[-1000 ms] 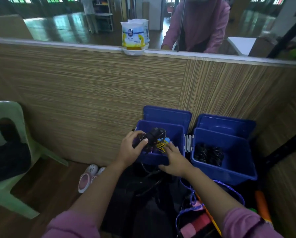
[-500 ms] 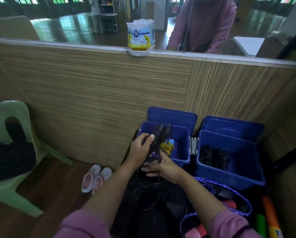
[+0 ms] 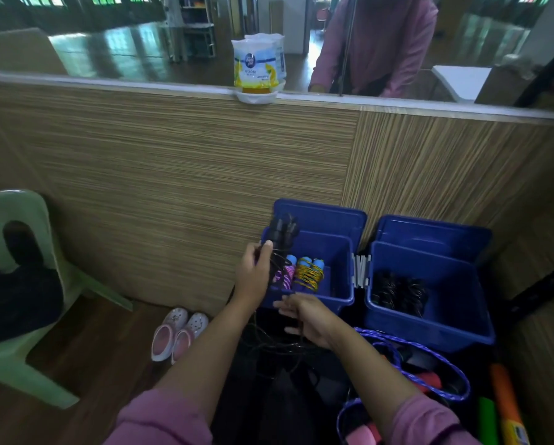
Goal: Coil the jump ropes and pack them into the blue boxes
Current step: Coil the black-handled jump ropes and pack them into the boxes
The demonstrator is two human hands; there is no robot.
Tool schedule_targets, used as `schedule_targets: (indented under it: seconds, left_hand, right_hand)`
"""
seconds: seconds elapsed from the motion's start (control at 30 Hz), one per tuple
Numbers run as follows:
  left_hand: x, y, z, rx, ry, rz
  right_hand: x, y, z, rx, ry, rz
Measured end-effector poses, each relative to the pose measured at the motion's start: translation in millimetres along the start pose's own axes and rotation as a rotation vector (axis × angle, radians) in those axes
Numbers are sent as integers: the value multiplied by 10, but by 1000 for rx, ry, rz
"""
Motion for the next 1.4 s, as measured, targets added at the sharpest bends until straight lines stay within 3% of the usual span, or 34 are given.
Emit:
schedule_targets:
  seconds: [0.13,0.23,0.4,0.53,0.6,0.73,0.8,0.97,1.07,1.13,1.3,1.4]
  left_hand:
    - [5,-128,-2,86,138,-236]
    - [-79,-224,-14,161,173,-247]
    - [-115,-216,-10,126,173,-279]
    - [-138,-88,-52,0,67,43]
    - [-121,15,-85,-74,13,243]
    - [-37,246,-90,-65,-52,498]
    - [-8,319,-88,-35,-65,604]
    - [-67,491,-57,-123,-31,686]
    - [-50,524,-25,-94,-86,858]
    - [-3,498,-28,-36,-105,1003]
    - [17,437,-77,14,-133,1114]
    - [44,468,-84,-26,-39,1087]
  right_hand:
    - [-7,-135,7,50,123,-58]
    - [30,-211,-12,94,230,54]
    - [27,-227,10,106,110,46]
    - [43,-178,-40,78,73,-124]
    - [75,-112,-90,46,90,-381]
    - [136,21,-237,-114,183,-1348]
    - [172,56,-362,-143,194,-1472]
    - [249,101,-682,-141,146,-1477]
    - [282,47,-759,-40,131,-1268]
    - [292,35,-733,-3,90,-1289]
    - [165,191,-729,98,-105,-1292]
    - [170,190,-816,104,-20,-1036]
Point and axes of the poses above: each hand's wrist, its own z-axis towards the middle knuckle, its own y-axis out of the back of the hand, x = y × z, the point moved 3 cm from there along z, towards the middle knuckle, and after that the axes turned 11 degrees about x, right-handed, at the moved point
